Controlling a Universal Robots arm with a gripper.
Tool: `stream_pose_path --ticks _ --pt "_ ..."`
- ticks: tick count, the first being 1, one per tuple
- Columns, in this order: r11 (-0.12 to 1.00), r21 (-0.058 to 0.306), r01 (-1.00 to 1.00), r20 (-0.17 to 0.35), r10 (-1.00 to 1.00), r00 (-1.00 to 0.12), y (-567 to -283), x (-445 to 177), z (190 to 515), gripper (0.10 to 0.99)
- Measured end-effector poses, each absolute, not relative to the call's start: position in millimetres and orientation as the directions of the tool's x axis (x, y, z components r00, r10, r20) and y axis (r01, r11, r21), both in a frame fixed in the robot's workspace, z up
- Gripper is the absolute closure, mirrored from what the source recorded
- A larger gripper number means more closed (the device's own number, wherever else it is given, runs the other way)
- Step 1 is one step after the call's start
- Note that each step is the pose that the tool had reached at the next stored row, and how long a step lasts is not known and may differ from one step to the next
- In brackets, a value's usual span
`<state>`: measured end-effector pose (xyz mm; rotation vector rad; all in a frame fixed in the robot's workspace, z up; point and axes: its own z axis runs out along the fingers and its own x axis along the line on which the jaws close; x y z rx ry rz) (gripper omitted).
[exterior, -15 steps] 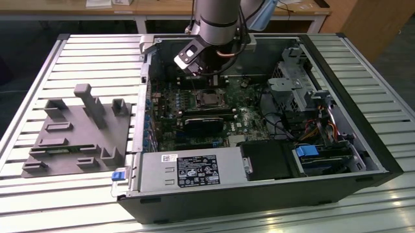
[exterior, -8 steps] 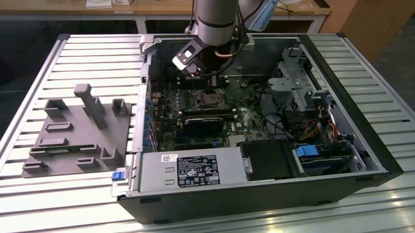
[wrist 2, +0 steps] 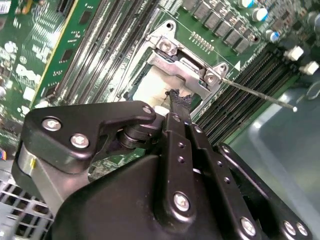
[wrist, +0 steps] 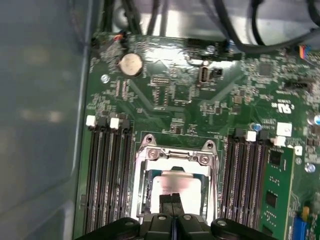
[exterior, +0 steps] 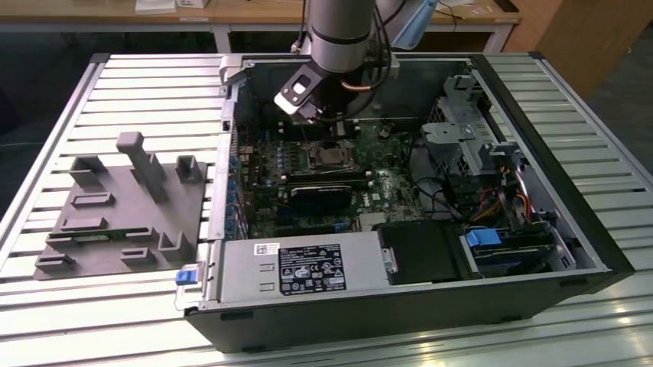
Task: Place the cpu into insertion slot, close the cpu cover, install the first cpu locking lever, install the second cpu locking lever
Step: 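Close the cpu cover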
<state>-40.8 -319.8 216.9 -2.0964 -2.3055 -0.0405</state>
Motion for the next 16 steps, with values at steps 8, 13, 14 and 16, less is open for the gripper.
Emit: stream_pose_path --ticks 8,13,14,16 --pt "0.239 0.002 0.971 0.036 0.970 -0.239 -319.8 -40.8 215.6 0.984" --pt "0.325 0.002 0.946 0.036 0.945 -0.325 -319.8 -40.8 214.9 0.984" --pt "0.343 0.002 0.939 0.036 0.939 -0.343 -319.8 -40.8 214.8 0.984" --pt "0.377 0.002 0.926 0.036 0.926 -0.377 -319.8 -40.8 214.6 0.984"
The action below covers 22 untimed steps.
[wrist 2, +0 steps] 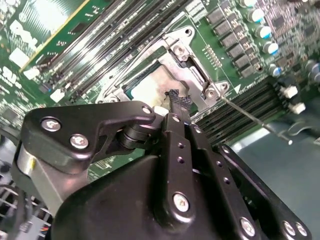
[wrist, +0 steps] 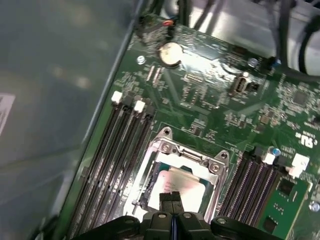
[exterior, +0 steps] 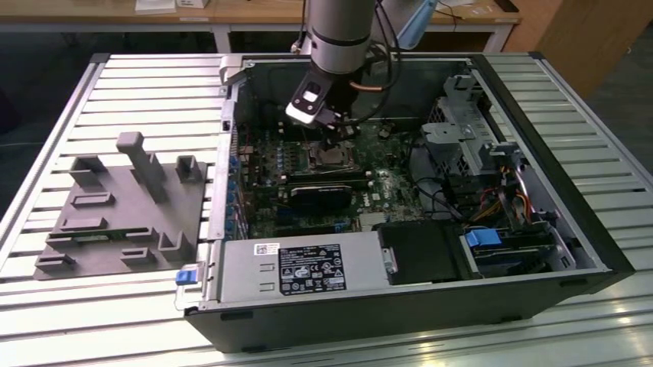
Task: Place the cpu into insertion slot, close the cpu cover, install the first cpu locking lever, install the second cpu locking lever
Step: 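Close the cpu cover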
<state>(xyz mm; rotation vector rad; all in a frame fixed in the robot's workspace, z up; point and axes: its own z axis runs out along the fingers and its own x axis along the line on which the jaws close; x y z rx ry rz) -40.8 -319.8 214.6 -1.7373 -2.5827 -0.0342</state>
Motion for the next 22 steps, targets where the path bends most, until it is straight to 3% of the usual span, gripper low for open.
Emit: stream_pose_path --ticks 22 --pt "0.708 0.002 0.707 0.036 0.706 -0.707 -319.8 -40.8 214.0 0.984"
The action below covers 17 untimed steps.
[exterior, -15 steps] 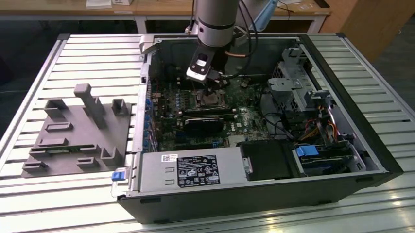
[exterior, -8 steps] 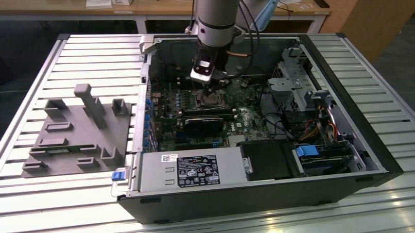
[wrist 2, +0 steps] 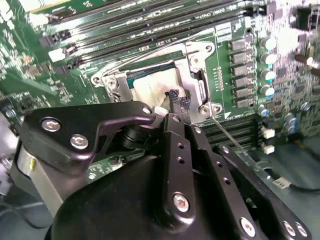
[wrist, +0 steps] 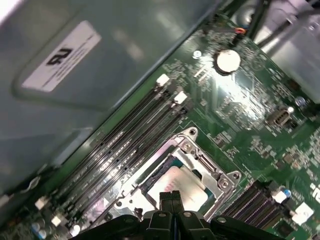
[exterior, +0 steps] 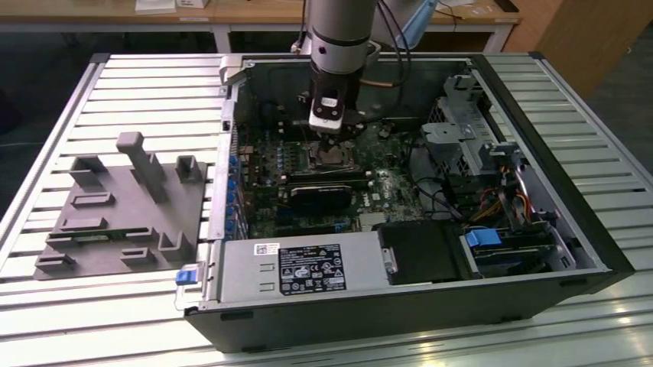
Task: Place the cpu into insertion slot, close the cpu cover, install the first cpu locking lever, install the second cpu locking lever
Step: 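Close the cpu cover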
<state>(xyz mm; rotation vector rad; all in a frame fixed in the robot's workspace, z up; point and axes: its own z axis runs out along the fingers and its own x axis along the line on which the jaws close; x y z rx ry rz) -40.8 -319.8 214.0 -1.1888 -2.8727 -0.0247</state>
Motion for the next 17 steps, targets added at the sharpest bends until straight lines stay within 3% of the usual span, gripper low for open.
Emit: stream_pose_path --ticks 17 --pt "0.893 0.005 0.450 0.031 0.450 -0.892 -319.8 -40.8 213.5 0.984"
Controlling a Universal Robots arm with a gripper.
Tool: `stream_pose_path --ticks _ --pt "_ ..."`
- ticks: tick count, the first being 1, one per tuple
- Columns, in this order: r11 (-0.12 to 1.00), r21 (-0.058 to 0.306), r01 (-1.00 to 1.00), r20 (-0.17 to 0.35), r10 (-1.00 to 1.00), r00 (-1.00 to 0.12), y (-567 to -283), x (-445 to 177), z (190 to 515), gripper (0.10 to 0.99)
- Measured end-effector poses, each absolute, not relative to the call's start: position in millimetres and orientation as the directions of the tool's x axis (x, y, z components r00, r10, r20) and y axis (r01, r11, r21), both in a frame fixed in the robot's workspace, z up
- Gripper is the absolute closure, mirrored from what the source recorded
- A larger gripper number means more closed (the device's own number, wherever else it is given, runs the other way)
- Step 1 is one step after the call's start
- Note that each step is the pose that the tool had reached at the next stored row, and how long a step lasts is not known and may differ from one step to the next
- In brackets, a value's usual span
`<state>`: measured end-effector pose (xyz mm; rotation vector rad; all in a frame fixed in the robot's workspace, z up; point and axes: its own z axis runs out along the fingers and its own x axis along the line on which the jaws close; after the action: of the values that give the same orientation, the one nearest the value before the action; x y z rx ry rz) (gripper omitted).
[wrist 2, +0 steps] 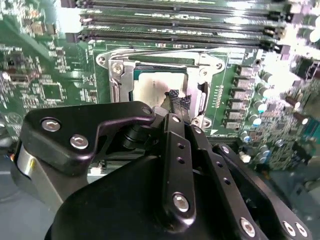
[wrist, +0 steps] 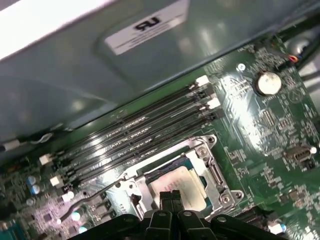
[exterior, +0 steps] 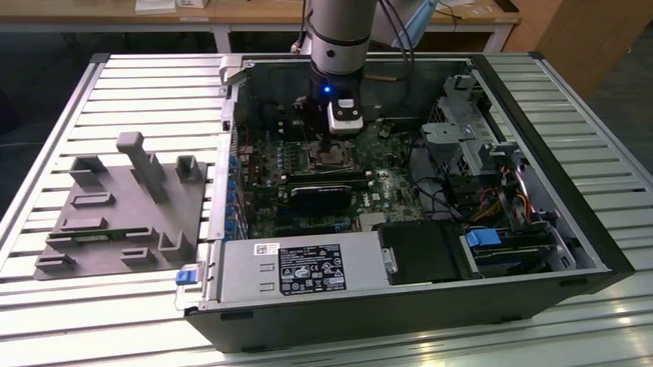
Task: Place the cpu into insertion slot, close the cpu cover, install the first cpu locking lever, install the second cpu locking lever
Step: 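Close the cpu cover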
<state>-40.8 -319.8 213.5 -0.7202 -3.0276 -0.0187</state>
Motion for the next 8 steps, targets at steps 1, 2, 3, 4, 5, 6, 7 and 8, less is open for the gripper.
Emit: stream_pose_path --ticks 1,2,3,4,5,6,7,8 --pt "0.900 0.006 0.436 0.029 0.436 -0.900 -319.8 -40.8 213.5 0.984" --pt "0.906 0.008 0.423 0.025 0.423 -0.906 -319.7 -40.8 213.5 0.984" --pt "0.911 0.010 0.411 0.021 0.411 -0.911 -319.8 -40.8 213.5 0.984" --pt "0.917 0.012 0.400 0.017 0.400 -0.917 -319.8 -40.8 213.5 0.984" --pt "0.922 0.014 0.388 0.012 0.387 -0.922 -319.8 -40.8 213.5 0.984" --pt "0.927 0.016 0.375 0.007 0.375 -0.927 -319.8 -40.8 213.4 0.984" --pt "0.931 0.018 0.364 0.002 0.364 -0.931 -319.8 -40.8 213.4 0.984" --pt "0.935 0.020 0.353 -0.005 0.353 -0.936 -319.8 -40.8 213.4 0.984"
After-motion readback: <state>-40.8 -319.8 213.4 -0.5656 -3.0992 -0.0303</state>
